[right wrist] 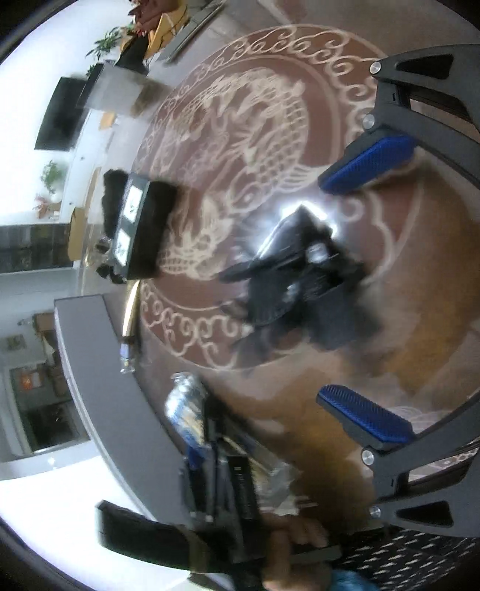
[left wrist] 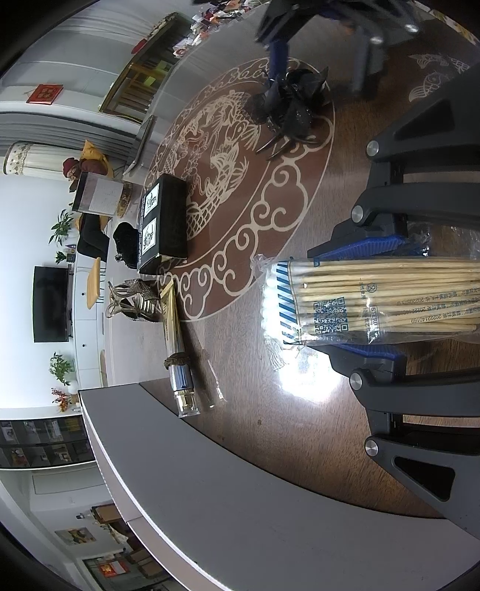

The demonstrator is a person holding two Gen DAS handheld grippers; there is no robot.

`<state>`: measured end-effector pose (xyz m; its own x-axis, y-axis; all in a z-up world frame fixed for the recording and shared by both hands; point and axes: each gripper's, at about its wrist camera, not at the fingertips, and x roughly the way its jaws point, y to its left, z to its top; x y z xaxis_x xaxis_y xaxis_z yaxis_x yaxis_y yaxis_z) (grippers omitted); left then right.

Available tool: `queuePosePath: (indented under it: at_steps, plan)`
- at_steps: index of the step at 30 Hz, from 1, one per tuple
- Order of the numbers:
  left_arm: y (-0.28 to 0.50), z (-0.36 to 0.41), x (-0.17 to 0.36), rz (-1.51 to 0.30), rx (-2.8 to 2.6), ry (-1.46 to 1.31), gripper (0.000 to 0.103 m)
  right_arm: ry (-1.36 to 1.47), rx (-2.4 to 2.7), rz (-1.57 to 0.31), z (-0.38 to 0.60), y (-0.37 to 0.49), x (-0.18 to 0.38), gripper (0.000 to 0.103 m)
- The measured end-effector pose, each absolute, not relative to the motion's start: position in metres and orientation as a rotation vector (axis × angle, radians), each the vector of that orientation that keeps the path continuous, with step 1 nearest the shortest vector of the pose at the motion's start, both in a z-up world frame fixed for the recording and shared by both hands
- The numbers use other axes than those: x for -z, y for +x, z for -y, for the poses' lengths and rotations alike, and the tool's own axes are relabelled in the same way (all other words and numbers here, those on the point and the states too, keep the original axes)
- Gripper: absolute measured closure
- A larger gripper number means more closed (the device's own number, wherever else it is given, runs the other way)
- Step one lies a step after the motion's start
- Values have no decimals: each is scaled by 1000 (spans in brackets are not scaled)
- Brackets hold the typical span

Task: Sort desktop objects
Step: 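Move right tool over the black claw hair clip while left tool holds swabs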

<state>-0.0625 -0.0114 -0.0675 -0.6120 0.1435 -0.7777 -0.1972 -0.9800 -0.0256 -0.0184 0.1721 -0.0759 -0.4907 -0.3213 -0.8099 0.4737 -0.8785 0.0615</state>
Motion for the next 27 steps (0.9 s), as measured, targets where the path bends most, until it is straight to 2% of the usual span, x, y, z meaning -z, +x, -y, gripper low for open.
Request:
queuePosePath:
  at_steps: [3,5,7,10,11,27]
  plan:
    - [-62,7,68,-133,-2656,-1277,58,1240,2390,-273,-176,0,79,0]
    - [-63,5,69,-179,-2696,-1298,31,1235,2410,-311,-177,12,81,0]
    - [-67,11,71,-141,-2709,-1345,15,1241,2420,-300,-176,13,80,0]
    - [-70,20,74,-76,-2714,-1381,8,1260,2456,-278,-174,11,80,0]
    - [-71,18,75,-90,-2708,-1395,1,1262,2460,-278,-176,11,79,0]
    - [-72,16,76,-88,-2696,-1407,0,1263,2460,-275,-175,10,80,0]
